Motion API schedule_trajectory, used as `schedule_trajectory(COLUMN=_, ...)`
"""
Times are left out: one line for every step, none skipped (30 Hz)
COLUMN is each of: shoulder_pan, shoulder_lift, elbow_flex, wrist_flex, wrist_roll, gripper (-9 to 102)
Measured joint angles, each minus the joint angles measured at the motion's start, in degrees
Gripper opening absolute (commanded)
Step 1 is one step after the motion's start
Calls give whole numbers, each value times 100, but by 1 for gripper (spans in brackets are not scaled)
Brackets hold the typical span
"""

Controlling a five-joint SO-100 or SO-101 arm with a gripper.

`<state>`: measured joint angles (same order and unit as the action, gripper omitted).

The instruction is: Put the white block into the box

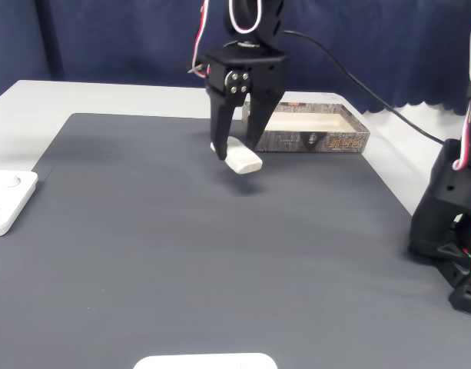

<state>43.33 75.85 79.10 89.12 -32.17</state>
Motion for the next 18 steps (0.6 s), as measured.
schedule_trajectory(shoulder_pan=105, shoulder_lift=97, elbow_flex=62, wrist_flex=0, wrist_roll=35, gripper=-2)
schedule_trajectory(shoulder_pan=211, shoulder_lift=185, elbow_flex=123, wrist_flex=0, wrist_roll=79, gripper=-2)
schedule_trajectory(shoulder_pan=334, shoulder_lift=281, elbow_flex=176, wrist_flex=26, wrist_roll=132, gripper=-2)
schedule_trajectory(shoulder_pan=475, shoulder_lift=352, elbow_flex=211, wrist_flex=35, wrist_roll=185, gripper=-2)
schedule_trajectory(shoulder_pan=606, shoulder_lift=422, elbow_flex=229, wrist_flex=35, wrist_roll=246, gripper=-2)
schedule_trajectory(shoulder_pan=756, shoulder_lift=483, elbow_flex=229, wrist_flex=35, wrist_roll=308, gripper=-2)
schedule_trajectory(shoulder_pan=896, shoulder_lift=536, elbow_flex=229, wrist_flex=35, wrist_roll=378, gripper=-2)
schedule_trajectory(shoulder_pan=1063, shoulder_lift=571, elbow_flex=229, wrist_flex=35, wrist_roll=475, gripper=-2)
schedule_trajectory(shoulder_pan=1222, shoulder_lift=598, elbow_flex=229, wrist_flex=35, wrist_roll=580, gripper=-2)
schedule_trajectory(shoulder_pan=1406, shoulder_lift=606, elbow_flex=229, wrist_flex=35, wrist_roll=686, gripper=-2)
schedule_trajectory(shoulder_pan=1591, shoulder_lift=606, elbow_flex=229, wrist_flex=35, wrist_roll=809, gripper=-2)
schedule_trajectory(shoulder_pan=1767, shoulder_lift=606, elbow_flex=229, wrist_flex=9, wrist_roll=940, gripper=-2)
schedule_trajectory(shoulder_pan=1960, shoulder_lift=606, elbow_flex=229, wrist_flex=-18, wrist_roll=1099, gripper=-2)
schedule_trajectory(shoulder_pan=2153, shoulder_lift=606, elbow_flex=229, wrist_flex=-35, wrist_roll=1248, gripper=-2)
schedule_trajectory(shoulder_pan=2338, shoulder_lift=606, elbow_flex=220, wrist_flex=-44, wrist_roll=1406, gripper=-2)
schedule_trajectory(shoulder_pan=2531, shoulder_lift=589, elbow_flex=176, wrist_flex=-44, wrist_roll=1573, gripper=-2)
schedule_trajectory(shoulder_pan=2707, shoulder_lift=536, elbow_flex=79, wrist_flex=-44, wrist_roll=1731, gripper=-2)
schedule_trajectory(shoulder_pan=2865, shoulder_lift=448, elbow_flex=-44, wrist_flex=-44, wrist_roll=1881, gripper=-2)
